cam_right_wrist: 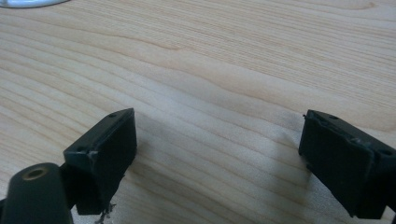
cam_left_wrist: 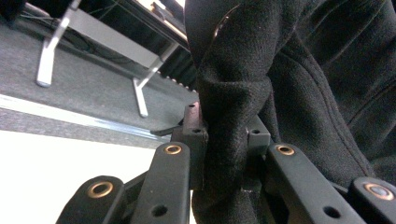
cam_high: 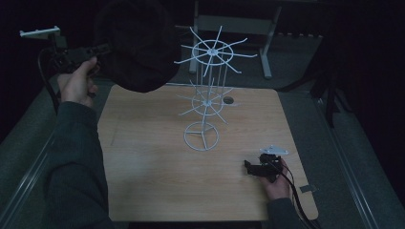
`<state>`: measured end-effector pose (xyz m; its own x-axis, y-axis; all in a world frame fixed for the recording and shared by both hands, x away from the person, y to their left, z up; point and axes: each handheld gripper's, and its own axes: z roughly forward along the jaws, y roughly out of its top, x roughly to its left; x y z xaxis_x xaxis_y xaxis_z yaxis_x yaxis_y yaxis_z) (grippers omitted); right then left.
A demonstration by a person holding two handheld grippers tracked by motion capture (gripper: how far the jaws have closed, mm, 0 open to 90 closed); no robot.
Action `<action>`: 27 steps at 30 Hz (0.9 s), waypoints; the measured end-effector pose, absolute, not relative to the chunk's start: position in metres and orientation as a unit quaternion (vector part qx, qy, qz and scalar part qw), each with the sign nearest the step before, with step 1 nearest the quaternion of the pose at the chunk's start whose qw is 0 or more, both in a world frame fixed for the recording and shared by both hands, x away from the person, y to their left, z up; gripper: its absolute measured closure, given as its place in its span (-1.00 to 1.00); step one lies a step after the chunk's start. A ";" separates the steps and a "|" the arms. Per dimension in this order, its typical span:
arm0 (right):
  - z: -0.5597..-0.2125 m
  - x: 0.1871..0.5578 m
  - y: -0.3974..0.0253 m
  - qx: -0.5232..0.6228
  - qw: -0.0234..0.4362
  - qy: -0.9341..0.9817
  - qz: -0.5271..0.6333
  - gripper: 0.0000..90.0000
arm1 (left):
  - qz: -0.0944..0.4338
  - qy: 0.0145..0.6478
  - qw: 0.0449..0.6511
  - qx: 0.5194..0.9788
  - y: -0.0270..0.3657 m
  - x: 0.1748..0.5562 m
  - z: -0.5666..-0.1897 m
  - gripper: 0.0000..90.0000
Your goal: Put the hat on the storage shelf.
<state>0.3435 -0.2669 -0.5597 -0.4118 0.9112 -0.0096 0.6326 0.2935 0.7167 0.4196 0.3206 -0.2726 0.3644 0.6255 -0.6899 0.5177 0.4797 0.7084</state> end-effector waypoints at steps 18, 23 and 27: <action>-0.560 0.343 -0.267 0.497 0.214 0.776 0.325 -0.75 | 0.008 0.568 0.642 0.515 0.297 0.442 -0.290 0.73; -0.560 0.344 -0.267 0.495 0.214 0.776 0.326 -0.75 | -0.007 0.574 0.637 0.514 0.294 0.448 -0.301 0.73; -0.560 0.344 -0.267 0.496 0.214 0.776 0.326 -0.75 | -0.025 0.575 0.638 0.512 0.293 0.452 -0.311 0.72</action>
<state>0.3436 -0.2667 -0.5598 -0.4171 0.9088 -0.0095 0.6293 0.2963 0.7185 0.4516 0.2931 -0.3106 0.3373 0.5570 -0.7589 0.6198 0.4753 0.6244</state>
